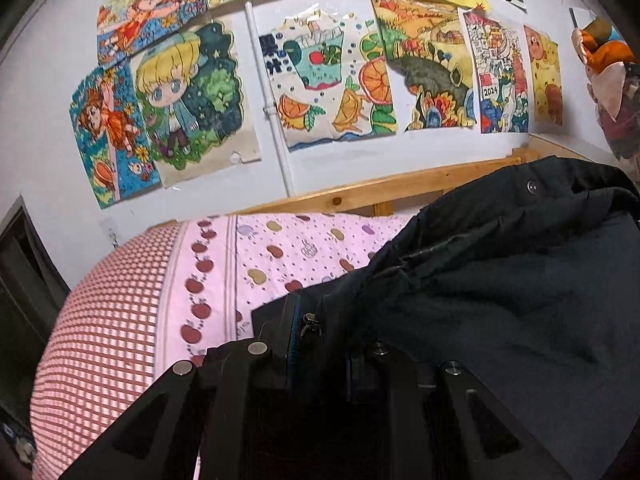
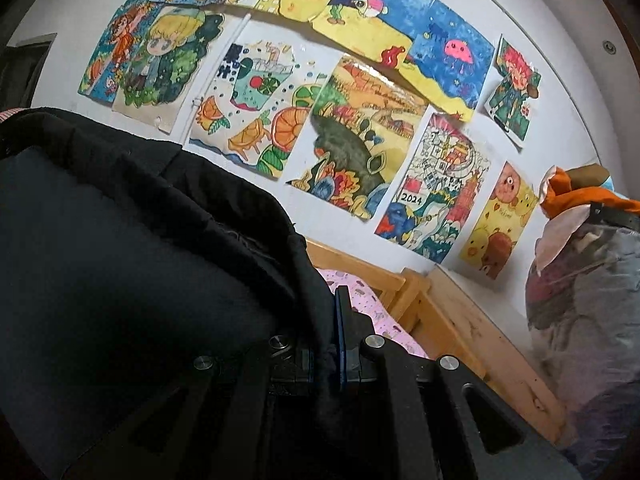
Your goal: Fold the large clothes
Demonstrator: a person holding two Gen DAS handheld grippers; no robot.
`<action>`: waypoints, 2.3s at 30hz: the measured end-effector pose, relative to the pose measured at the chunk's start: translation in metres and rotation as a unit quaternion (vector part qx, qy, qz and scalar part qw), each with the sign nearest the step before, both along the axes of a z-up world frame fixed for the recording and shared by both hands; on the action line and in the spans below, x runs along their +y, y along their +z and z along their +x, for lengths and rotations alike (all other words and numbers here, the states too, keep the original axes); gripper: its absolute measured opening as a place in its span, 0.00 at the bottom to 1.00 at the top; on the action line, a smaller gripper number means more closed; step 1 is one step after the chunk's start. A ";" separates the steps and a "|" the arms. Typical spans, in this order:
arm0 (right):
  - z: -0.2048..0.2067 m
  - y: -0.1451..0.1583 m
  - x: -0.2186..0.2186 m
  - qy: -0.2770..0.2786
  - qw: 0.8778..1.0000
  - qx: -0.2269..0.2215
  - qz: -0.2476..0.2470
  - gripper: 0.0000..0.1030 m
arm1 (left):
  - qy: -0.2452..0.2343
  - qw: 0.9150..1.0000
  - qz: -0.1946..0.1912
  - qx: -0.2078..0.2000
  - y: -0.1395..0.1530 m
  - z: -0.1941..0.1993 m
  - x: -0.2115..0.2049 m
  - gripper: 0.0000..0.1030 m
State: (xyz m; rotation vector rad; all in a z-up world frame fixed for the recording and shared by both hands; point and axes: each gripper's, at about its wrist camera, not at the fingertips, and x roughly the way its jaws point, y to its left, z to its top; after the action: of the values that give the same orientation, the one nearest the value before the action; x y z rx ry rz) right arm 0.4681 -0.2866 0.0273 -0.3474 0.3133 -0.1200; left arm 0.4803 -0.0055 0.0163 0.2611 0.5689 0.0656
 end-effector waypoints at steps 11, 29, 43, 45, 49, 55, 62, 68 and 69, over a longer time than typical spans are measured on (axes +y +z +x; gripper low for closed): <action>0.020 -0.037 0.006 -0.013 1.000 0.026 0.003 0.11 | 0.009 1.000 -0.001 0.020 -0.034 0.014 -0.001 0.19; -0.030 -0.001 -0.031 0.003 0.995 -0.045 0.092 0.80 | -0.015 0.996 -0.091 -0.018 -0.009 -0.017 0.016 0.86; -0.050 -0.026 -0.027 0.144 0.978 0.061 0.141 0.89 | -0.147 0.986 -0.083 -0.011 -0.004 -0.058 -0.039 0.98; -0.033 -0.038 -0.021 0.147 0.976 0.085 0.137 0.89 | -0.146 0.988 -0.053 -0.001 -0.016 -0.048 -0.055 0.98; -0.006 -0.047 -0.018 0.148 0.970 0.113 0.159 0.89 | -0.138 0.988 -0.059 0.019 -0.021 -0.026 -0.061 0.98; 0.046 -0.052 -0.021 0.110 0.973 0.139 0.150 0.89 | -0.094 0.991 -0.086 0.050 -0.020 0.011 -0.052 0.99; 0.082 -0.073 -0.043 0.071 0.963 0.172 0.196 0.89 | -0.013 0.983 -0.153 0.096 -0.046 0.060 -0.020 0.99; 0.098 -0.103 -0.048 0.075 0.947 0.201 0.241 0.90 | -0.008 0.979 -0.158 0.126 -0.069 0.078 -0.020 1.00; 0.101 -0.108 -0.049 0.077 0.944 0.203 0.249 0.90 | -0.007 0.979 -0.158 0.127 -0.070 0.078 -0.020 1.00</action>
State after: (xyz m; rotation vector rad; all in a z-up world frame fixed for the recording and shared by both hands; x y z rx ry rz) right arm 0.5691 -0.3357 -0.0806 0.1124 0.7066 0.1882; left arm 0.5583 -0.0251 -0.0533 -0.0386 0.8212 -0.0731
